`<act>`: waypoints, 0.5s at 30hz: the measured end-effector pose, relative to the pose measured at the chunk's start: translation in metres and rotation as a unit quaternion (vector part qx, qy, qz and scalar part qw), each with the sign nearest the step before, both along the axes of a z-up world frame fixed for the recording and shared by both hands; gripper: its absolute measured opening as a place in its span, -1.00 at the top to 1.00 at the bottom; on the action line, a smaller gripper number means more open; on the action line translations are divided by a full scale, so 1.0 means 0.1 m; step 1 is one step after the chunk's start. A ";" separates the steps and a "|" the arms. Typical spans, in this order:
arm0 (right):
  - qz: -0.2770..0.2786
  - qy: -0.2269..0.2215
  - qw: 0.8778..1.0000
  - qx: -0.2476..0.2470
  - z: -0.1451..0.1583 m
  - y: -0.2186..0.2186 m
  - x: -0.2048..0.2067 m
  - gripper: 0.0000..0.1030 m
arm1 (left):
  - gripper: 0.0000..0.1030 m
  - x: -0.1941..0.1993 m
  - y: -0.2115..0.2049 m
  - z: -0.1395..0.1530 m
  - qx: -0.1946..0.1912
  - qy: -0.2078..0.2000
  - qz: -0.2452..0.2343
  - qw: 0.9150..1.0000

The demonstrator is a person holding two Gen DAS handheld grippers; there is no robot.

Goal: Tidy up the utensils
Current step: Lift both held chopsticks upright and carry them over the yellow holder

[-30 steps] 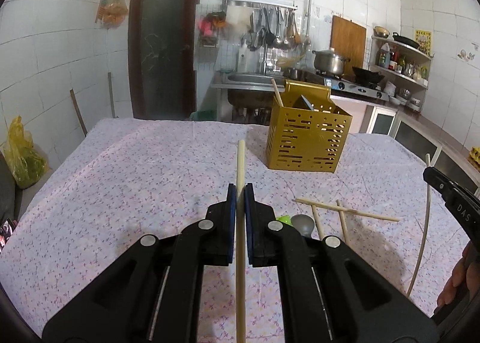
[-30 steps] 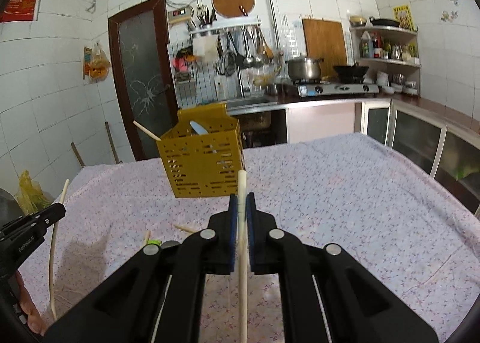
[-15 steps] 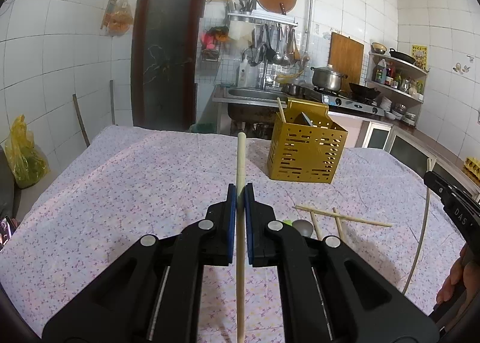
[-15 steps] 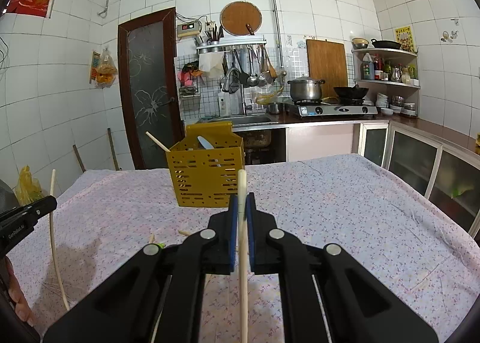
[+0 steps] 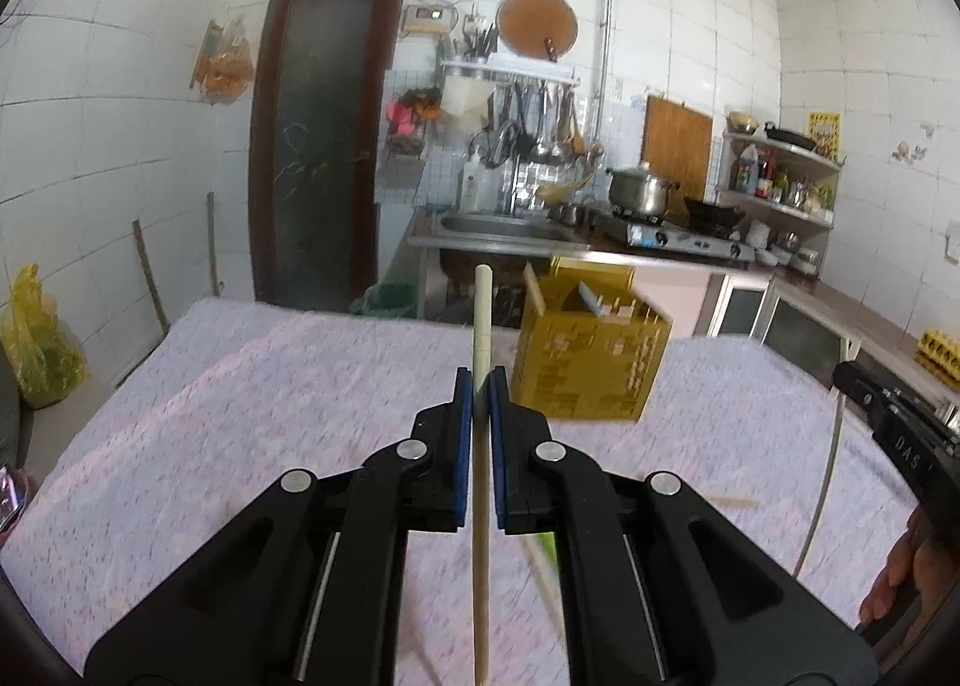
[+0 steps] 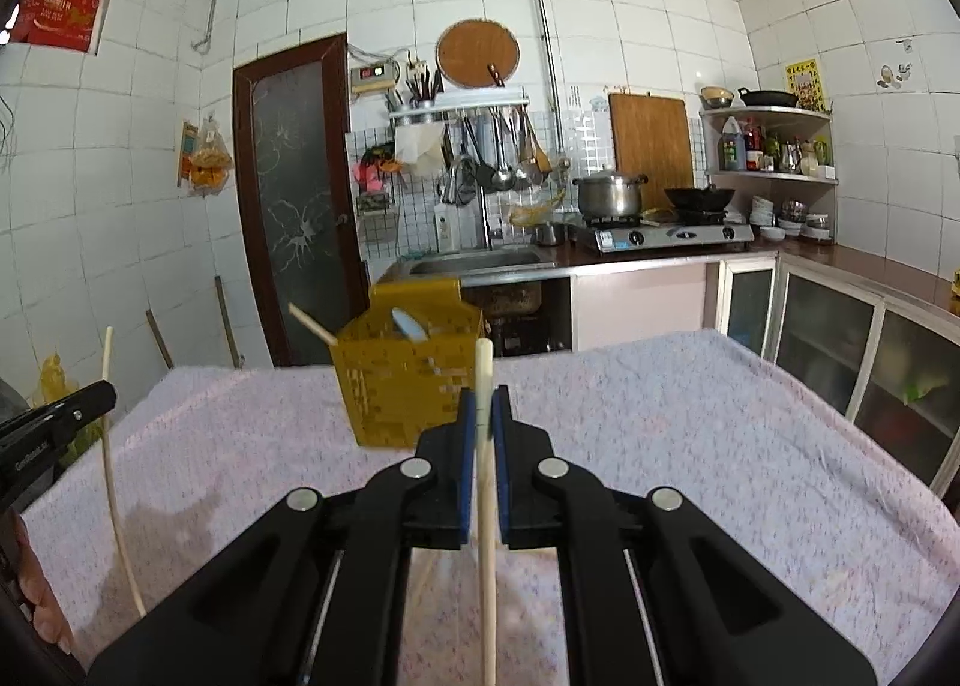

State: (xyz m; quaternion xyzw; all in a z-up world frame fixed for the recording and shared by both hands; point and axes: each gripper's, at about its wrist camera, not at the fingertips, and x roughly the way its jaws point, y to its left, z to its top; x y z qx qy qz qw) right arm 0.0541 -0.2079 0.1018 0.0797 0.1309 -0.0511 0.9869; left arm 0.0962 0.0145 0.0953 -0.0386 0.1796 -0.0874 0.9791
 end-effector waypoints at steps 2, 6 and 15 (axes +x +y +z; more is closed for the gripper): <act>0.001 -0.012 1.000 -0.002 0.13 -0.03 0.11 0.88 | 0.92 0.11 -0.05 0.15 -0.006 -0.011 -0.006 1.000; 0.003 -0.044 0.999 -0.007 0.48 -0.10 0.43 0.88 | 0.92 0.45 -0.21 0.60 -0.020 -0.050 -0.015 0.998; 0.005 -0.115 0.993 -0.014 1.15 -0.20 1.55 0.88 | 0.92 1.60 -0.73 1.31 -0.049 -0.113 -0.020 0.992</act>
